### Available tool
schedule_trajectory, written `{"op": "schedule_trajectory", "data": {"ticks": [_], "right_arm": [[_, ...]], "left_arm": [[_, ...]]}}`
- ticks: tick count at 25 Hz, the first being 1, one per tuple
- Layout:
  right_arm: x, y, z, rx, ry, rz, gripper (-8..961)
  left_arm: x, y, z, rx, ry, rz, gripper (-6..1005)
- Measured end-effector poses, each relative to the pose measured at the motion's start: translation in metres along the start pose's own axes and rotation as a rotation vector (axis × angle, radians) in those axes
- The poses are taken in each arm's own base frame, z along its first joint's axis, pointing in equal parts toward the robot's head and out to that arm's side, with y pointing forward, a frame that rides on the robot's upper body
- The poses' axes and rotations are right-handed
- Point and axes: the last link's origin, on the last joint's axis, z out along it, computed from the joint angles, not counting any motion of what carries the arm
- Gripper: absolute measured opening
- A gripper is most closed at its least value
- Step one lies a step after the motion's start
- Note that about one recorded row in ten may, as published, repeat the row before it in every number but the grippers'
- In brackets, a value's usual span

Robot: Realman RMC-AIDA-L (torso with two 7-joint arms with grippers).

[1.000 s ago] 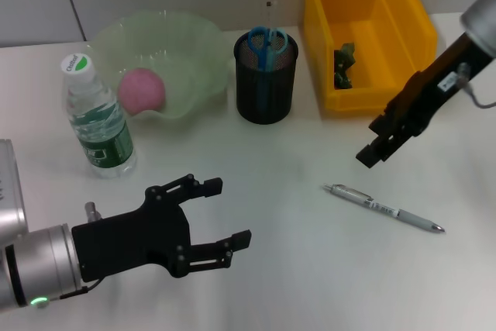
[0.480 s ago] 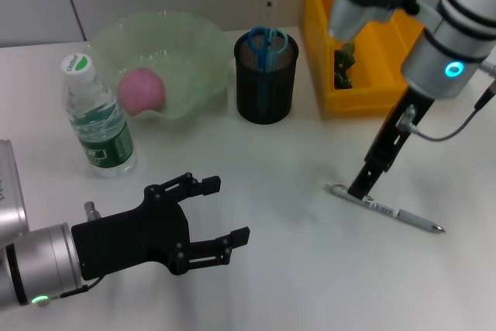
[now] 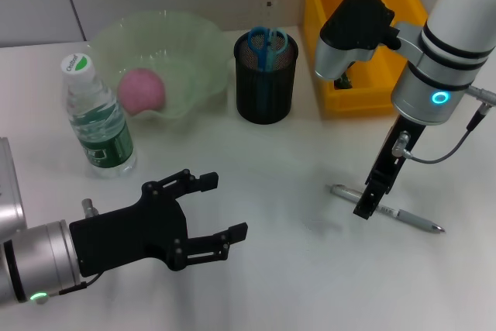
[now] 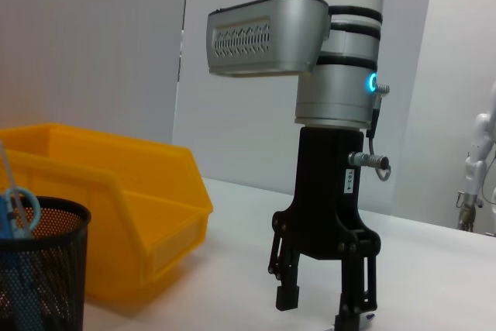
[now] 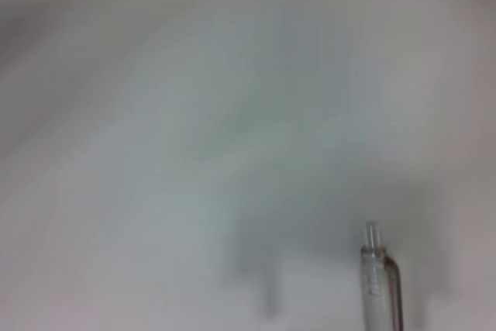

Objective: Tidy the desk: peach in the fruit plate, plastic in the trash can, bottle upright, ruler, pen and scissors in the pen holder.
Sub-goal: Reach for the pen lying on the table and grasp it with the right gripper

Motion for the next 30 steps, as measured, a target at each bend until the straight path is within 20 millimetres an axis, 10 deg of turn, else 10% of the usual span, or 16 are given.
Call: {"op": "schedule_trajectory", "data": {"ticks": [30], "right_arm": [[-0.008, 0.006, 0.012, 0.042, 0.008, -0.071, 747]], "left_arm": [[0.002, -0.002, 0.0, 0.009, 0.008, -0.003, 875]]}}
